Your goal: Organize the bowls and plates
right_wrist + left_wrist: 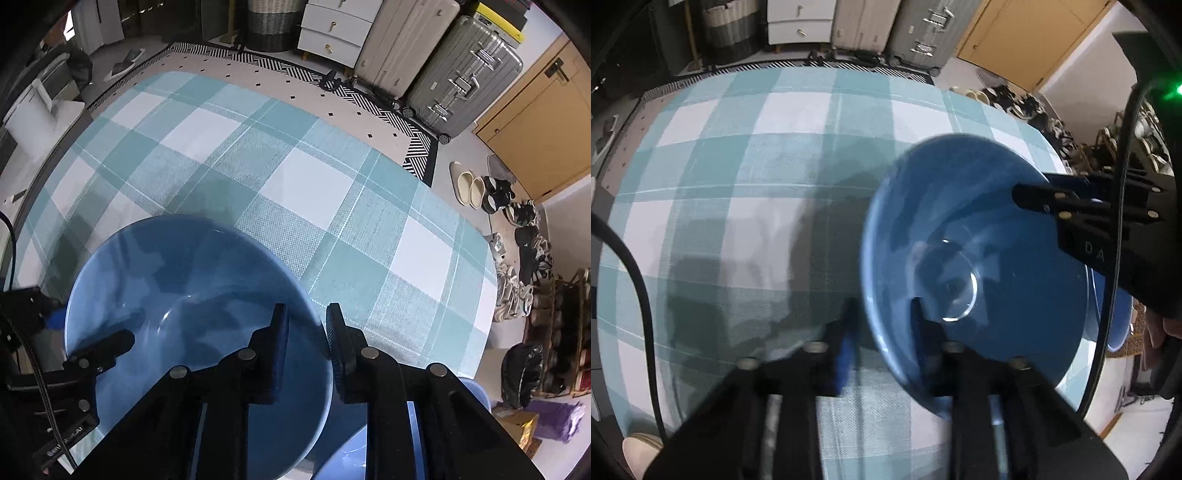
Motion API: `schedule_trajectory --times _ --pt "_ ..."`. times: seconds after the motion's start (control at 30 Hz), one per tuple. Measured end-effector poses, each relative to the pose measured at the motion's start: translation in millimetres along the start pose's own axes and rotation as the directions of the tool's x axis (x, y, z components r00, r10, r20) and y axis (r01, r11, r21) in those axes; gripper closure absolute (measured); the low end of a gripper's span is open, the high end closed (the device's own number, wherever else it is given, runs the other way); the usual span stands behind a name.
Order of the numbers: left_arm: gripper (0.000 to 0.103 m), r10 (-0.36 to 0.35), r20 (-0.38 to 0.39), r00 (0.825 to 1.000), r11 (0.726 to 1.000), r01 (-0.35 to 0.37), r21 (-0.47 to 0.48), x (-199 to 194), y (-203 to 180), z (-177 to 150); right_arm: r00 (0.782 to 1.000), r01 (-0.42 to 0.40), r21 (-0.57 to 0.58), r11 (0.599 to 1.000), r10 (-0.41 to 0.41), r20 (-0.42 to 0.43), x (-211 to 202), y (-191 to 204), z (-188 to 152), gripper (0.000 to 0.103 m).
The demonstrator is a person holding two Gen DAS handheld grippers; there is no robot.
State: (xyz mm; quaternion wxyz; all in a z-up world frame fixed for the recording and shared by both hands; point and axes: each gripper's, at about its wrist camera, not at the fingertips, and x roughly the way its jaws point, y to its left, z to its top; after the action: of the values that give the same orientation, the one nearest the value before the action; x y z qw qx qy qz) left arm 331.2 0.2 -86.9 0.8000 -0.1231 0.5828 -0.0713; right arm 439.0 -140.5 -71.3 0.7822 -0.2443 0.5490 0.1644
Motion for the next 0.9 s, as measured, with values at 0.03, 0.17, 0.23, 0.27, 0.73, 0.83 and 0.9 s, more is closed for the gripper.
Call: schedule_trajectory --times 0.03,0.17,0.23,0.27,0.73,0.83,0.9 --pt "0.089 0.007 0.002 1.000 1.000 -0.007 -0.001 -1 0 0 1.000 0.000 0.000 1.000 0.000 0.000 0 1 -1 0.083" --pt "0.090 0.031 0.007 0.999 0.999 -0.031 0.042 0 -4 0 1.000 0.010 -0.005 1.000 -0.010 0.005 -3 1 -2 0.084" --pt "0.090 0.026 0.005 1.000 0.999 -0.026 0.038 -1 0 0 1.000 -0.010 0.010 1.000 0.010 0.018 -4 0 -2 0.085" --pt "0.091 0.025 0.005 1.000 0.999 -0.025 0.032 -1 2 0 0.999 -0.023 0.016 1.000 0.022 0.026 -6 0 -3 0.086" --pt "0.096 0.045 -0.034 0.998 0.999 -0.044 0.019 -6 10 -4 0.991 -0.127 0.141 0.982 0.131 -0.022 -16 -5 -12 0.089" --pt "0.097 0.059 -0.051 0.997 0.998 -0.057 0.025 -8 12 -9 0.991 -0.116 0.139 0.984 0.123 -0.046 -17 3 -19 0.090" --pt "0.097 0.075 -0.052 0.996 0.997 -0.074 0.032 -11 15 -12 0.991 -0.111 0.127 0.986 0.119 -0.063 -17 10 -25 0.090"
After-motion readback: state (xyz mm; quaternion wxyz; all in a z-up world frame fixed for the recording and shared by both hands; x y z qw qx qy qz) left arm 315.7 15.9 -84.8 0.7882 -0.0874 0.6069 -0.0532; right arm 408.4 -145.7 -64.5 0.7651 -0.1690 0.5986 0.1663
